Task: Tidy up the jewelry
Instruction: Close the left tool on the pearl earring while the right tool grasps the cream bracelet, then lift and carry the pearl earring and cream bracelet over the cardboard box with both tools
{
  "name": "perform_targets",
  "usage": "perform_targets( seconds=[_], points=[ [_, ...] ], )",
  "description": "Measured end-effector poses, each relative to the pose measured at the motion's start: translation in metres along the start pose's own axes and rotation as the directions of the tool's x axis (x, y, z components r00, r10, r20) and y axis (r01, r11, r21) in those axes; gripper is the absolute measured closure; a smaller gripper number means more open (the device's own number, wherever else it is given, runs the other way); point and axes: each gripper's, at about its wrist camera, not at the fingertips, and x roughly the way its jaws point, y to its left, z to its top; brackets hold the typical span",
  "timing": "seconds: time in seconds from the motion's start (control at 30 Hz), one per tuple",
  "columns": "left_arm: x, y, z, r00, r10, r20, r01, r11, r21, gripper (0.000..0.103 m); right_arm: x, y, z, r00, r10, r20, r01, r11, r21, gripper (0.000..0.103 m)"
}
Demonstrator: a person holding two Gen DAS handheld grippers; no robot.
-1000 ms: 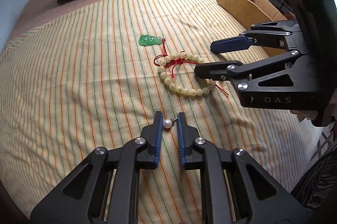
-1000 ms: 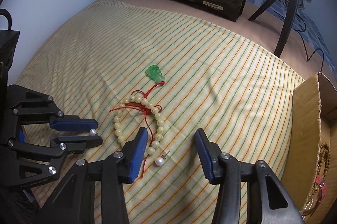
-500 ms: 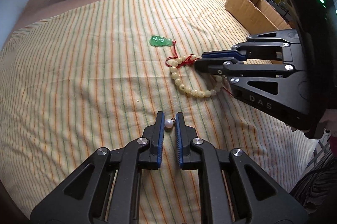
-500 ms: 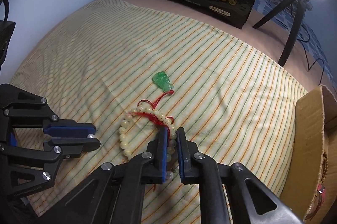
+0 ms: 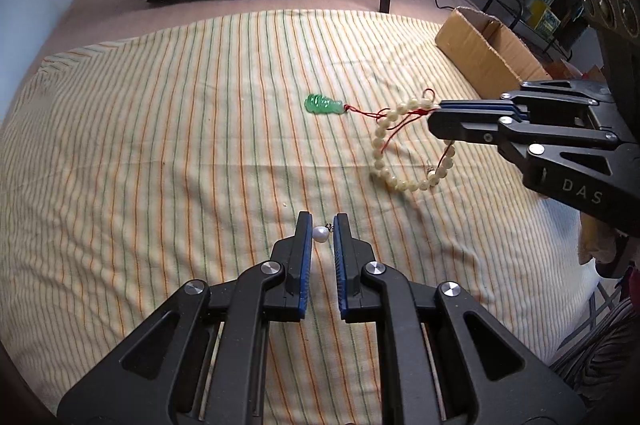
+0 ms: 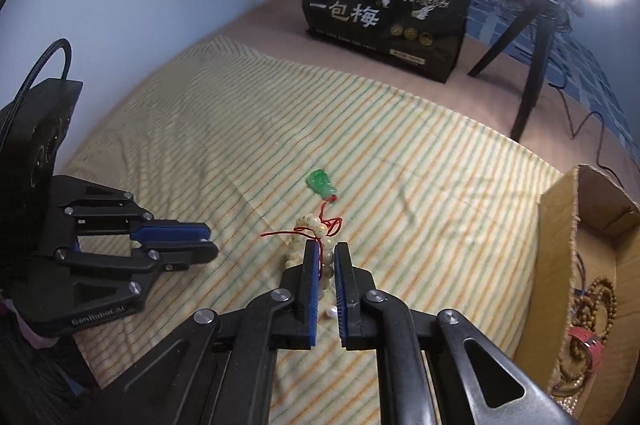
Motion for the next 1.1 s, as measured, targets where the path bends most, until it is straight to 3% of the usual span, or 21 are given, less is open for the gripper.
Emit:
perform_targets(
  seconds=[0.77, 1.1],
  points=[
    [-0.041, 0.0, 0.025, 0.992, -0.037, 0.117, 0.043, 0.998, -0.05, 0.094, -0.059, -0.041, -0.011, 0.994, -0.009, 0.11, -0.001, 0.995, 0.097, 0.098],
    [-0.045, -0.019, 0.037, 0.988, -0.061, 0.141, 0.067, 0.997, -0.034, 0.094, -0.081, -0.053, -0.022, 0.99, -0.009, 0.143, -0.009, 0.992, 0.127, 0.098]
  ],
)
